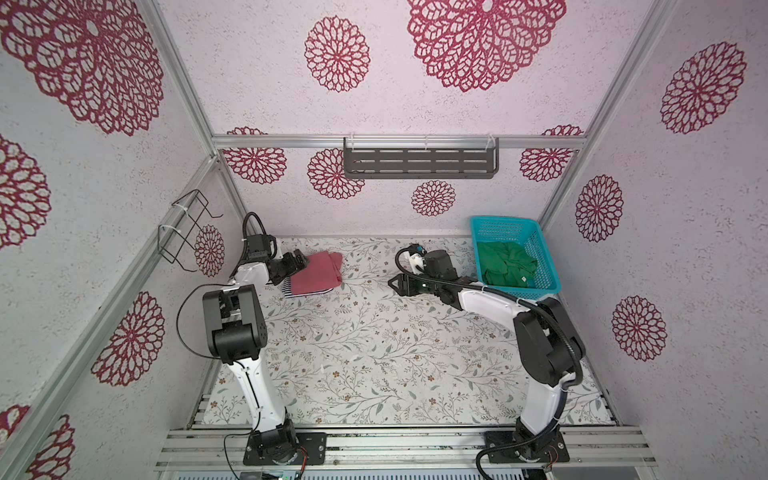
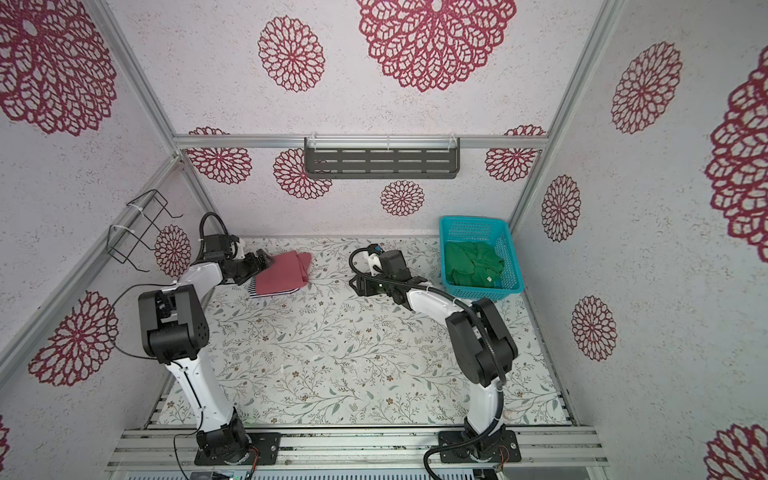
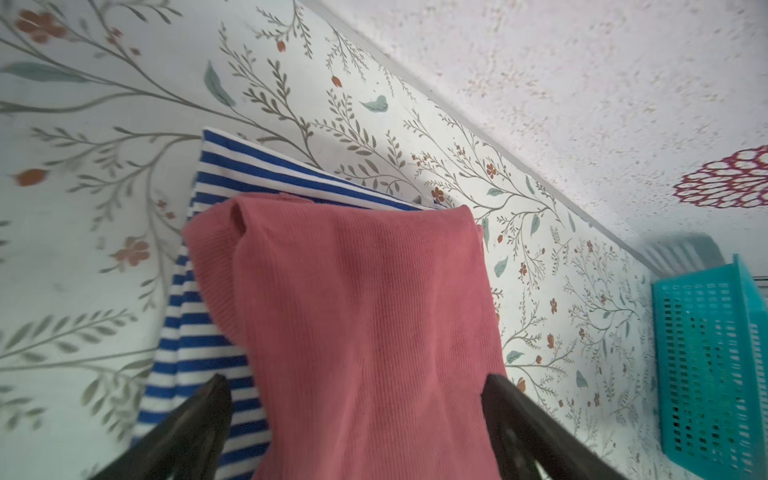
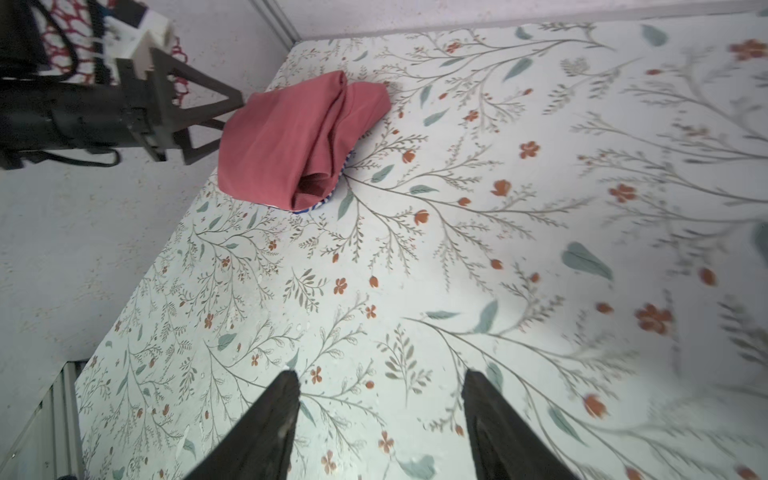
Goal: Fold and stack the tank tops
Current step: 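Release the right gripper and withdraw it while the left gripper holds the pink top, then lower the pink top onto the striped top with the left gripper and release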
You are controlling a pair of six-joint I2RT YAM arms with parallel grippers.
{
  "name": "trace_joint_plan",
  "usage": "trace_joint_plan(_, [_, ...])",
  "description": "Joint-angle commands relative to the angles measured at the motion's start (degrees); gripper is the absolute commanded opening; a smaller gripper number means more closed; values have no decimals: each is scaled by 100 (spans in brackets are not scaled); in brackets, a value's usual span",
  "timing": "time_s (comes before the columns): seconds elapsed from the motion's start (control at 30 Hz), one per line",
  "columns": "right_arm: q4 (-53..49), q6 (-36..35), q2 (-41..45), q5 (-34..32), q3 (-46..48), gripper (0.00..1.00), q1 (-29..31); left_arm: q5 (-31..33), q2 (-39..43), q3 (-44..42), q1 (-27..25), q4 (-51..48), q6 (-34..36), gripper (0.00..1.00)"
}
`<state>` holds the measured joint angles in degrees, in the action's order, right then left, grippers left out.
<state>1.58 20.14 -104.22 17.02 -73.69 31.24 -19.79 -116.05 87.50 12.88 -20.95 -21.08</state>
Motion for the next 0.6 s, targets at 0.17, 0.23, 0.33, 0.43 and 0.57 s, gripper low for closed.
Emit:
trace_joint_plan(0.17, [-1753, 105, 1274, -973, 328, 66, -562, 1604, 930, 754, -284, -1200, 341, 96])
trace_joint_plan(0.23, [-1840, 143, 1395, -980, 411, 66, -666, 1549, 776, 809, -548, -1245, 261, 87])
trace_joint_plan(0.33, [-1889, 160, 1546, -942, 536, 66, -695, 1517, 186, 1080, -963, -1264, 162, 74])
trace_joint_plan(0.43, [-1926, 109, 1694, -913, 694, 66, -702, 1700, -494, 1698, -1359, -1501, 217, 66])
trace_joint_plan(0.57, [-1835, 143, 1971, -999, 1061, 66, -704, 2108, -1219, 2444, -1767, -1770, 251, 64])
